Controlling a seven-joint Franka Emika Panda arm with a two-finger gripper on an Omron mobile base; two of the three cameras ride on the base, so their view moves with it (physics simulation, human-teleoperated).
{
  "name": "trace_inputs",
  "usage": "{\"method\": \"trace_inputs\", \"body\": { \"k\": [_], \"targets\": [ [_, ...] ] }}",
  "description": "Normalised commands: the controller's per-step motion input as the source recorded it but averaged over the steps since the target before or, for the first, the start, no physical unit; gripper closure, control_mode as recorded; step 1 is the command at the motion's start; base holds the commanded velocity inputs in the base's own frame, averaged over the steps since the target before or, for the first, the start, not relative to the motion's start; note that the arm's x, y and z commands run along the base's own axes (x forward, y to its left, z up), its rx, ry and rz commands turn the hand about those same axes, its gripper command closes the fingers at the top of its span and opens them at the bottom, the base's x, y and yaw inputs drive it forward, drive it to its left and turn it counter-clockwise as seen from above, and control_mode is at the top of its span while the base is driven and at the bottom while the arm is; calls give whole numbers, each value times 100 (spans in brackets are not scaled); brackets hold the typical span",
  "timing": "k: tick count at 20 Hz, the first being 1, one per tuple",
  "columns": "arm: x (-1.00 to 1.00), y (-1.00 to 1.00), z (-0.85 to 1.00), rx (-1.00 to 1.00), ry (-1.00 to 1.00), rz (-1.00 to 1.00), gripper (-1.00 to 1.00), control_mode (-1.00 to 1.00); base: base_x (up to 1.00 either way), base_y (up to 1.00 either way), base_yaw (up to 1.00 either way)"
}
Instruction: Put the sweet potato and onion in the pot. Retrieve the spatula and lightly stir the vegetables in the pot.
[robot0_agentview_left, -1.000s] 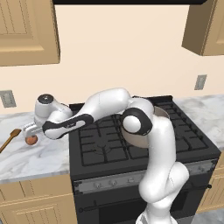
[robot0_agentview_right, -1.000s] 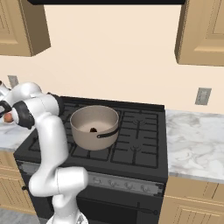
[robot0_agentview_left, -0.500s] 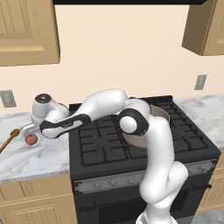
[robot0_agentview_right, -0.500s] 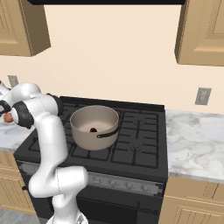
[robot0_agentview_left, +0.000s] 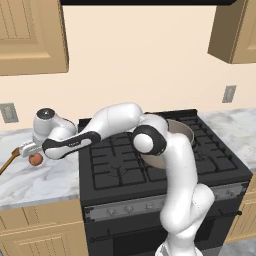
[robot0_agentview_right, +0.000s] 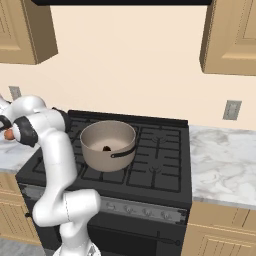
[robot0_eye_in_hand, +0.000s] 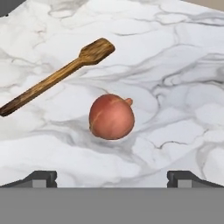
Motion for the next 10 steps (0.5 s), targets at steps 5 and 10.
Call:
{"method": "trace_inputs", "body": {
  "k": [5,10],
  "targets": [
    [6,20,-6,0,0,0,-100,-100,0,0,0],
    [13,20,-1,0,1,0,-100,-100,0,0,0]
  ]
}}
